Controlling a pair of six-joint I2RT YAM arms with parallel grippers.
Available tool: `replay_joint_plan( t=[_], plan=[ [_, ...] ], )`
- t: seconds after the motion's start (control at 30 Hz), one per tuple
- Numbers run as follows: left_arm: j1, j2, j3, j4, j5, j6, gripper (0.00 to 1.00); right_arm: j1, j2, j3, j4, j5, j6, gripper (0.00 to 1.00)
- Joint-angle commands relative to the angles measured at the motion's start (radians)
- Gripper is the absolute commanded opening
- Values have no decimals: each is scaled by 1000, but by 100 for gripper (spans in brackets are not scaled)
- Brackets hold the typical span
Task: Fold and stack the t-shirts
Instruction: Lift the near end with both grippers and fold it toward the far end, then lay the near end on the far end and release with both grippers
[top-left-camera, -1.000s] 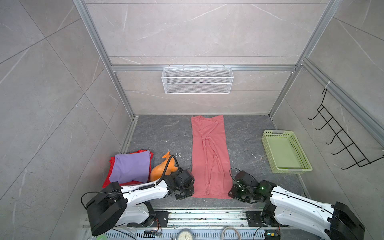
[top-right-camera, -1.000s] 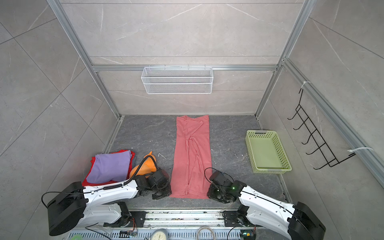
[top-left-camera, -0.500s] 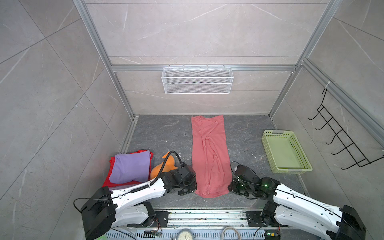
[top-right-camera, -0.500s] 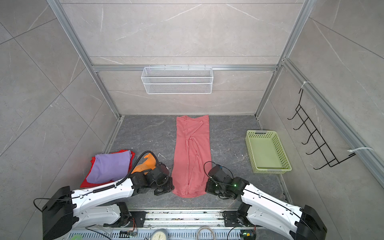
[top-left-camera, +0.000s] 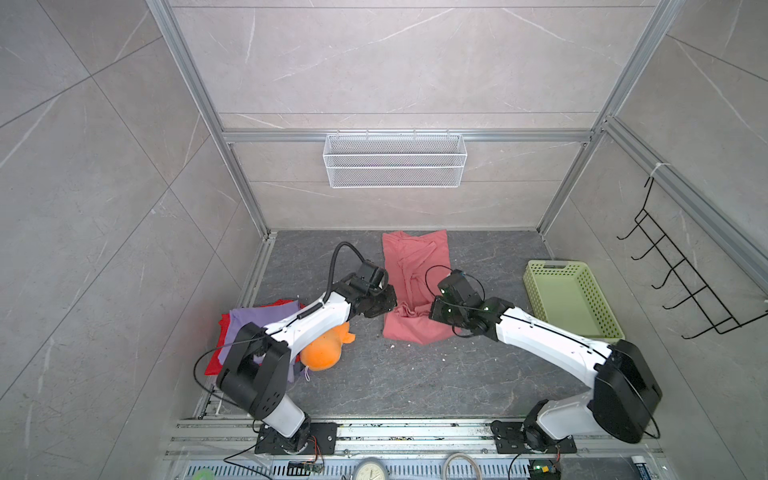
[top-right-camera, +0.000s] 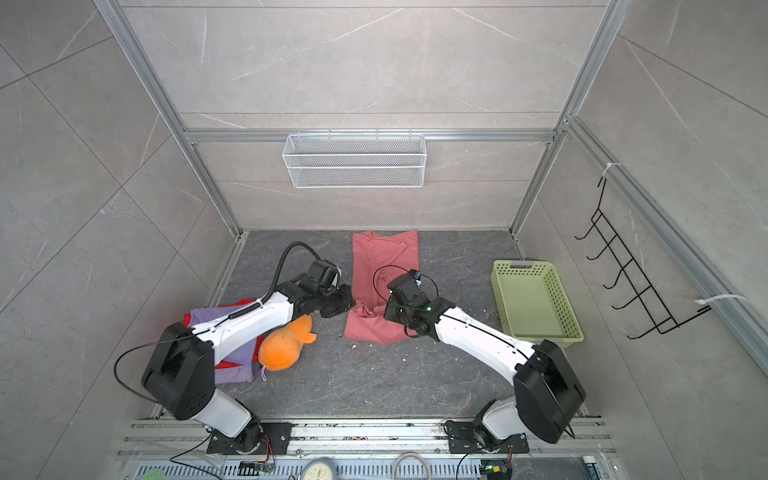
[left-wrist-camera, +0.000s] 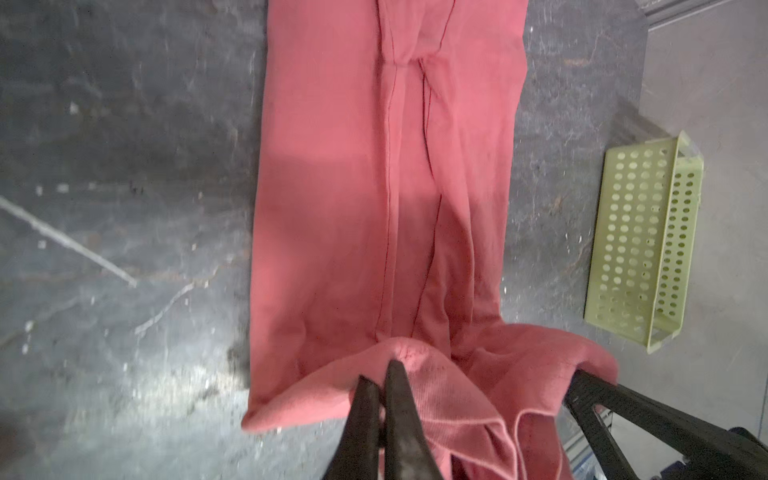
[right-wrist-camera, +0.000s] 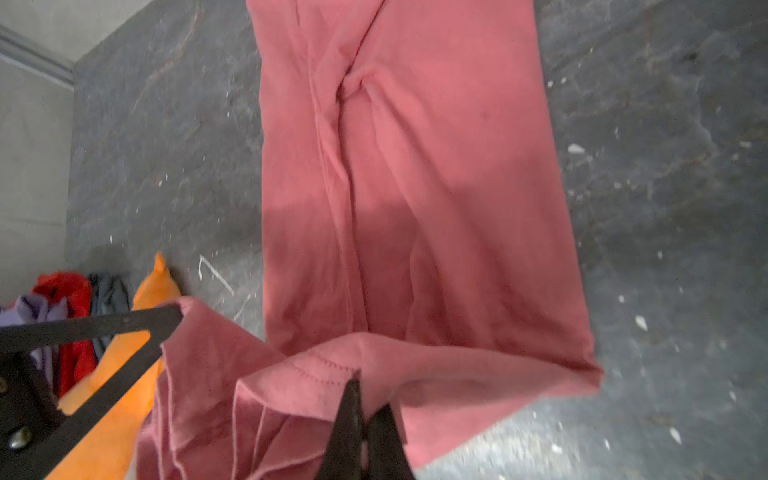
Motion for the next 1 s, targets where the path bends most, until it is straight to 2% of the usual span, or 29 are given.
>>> replay_joint_plan(
  t=[0.0, 0.13, 0.23, 0.43, 0.63, 0.77, 0.97],
  plan=[
    [50, 105, 107, 43, 46, 81, 0, -70, 114, 83, 80, -37, -73, 2],
    [98, 249, 214, 60, 85, 95, 0, -133, 286, 204, 92, -81, -115, 1],
    [122, 328, 269, 80, 117, 90, 0, -163, 358, 264, 87, -88, -112, 0],
    [161, 402, 325, 58, 88, 79, 0, -224, 382, 259, 88, -52, -73, 0],
    [172, 428, 358, 56, 130, 92, 0, -273, 390, 238, 134, -90, -61, 0],
    [174, 437, 383, 45, 112, 94, 0, -292, 425, 265, 132, -109, -53, 0],
    [187, 476, 413, 39, 125, 76, 0, -324, 483, 302, 173, -191, -40, 5]
  ],
)
